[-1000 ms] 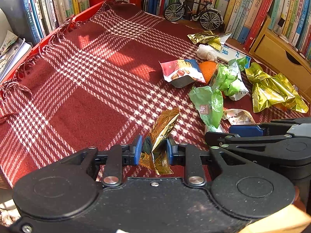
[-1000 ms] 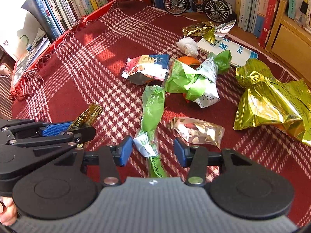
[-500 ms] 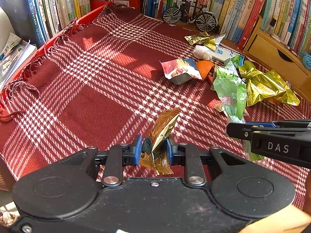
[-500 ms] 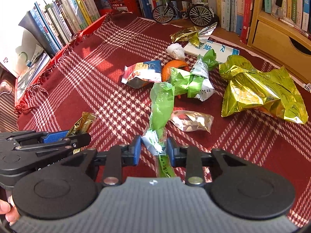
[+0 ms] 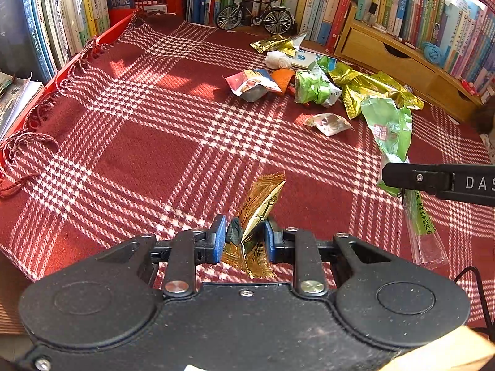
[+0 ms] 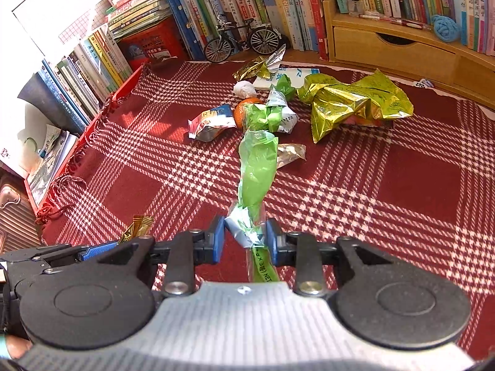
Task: Collect trash
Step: 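Carry both held wrappers over the black trash bin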
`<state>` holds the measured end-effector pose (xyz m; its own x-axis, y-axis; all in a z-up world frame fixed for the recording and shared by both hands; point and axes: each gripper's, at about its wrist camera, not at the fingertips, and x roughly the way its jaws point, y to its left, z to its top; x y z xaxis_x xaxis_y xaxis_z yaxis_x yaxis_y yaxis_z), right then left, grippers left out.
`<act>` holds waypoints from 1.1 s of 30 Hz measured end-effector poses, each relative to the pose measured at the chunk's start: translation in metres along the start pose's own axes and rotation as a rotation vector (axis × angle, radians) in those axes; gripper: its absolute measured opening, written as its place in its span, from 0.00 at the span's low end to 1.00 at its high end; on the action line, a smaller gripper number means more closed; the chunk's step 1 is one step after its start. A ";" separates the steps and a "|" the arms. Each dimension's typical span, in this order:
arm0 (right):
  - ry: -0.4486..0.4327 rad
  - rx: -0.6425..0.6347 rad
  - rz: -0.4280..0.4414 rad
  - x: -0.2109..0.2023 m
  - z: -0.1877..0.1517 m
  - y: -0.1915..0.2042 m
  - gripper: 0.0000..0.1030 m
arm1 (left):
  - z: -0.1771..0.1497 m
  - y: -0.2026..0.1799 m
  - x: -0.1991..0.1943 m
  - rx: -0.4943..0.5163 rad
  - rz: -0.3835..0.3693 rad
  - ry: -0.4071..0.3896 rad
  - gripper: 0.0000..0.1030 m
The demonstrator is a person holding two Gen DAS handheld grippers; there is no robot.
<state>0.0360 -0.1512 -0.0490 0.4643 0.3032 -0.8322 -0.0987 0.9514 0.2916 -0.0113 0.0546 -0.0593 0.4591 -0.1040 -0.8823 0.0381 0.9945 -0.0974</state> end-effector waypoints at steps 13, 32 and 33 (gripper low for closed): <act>-0.130 0.257 -0.198 -0.071 -0.137 0.090 0.34 | -0.090 0.078 -0.056 0.253 -0.191 0.028 0.23; 0.092 0.296 -0.192 0.008 -0.282 0.151 0.34 | -0.231 0.128 0.008 0.355 -0.140 0.311 0.23; 0.101 0.299 -0.193 0.014 -0.287 0.151 0.34 | -0.237 0.129 0.015 0.358 -0.134 0.324 0.23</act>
<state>-0.2247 0.0125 -0.1517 0.3589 0.1374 -0.9232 0.2512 0.9384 0.2374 -0.2094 0.1785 -0.1941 0.1325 -0.1731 -0.9759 0.4066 0.9075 -0.1057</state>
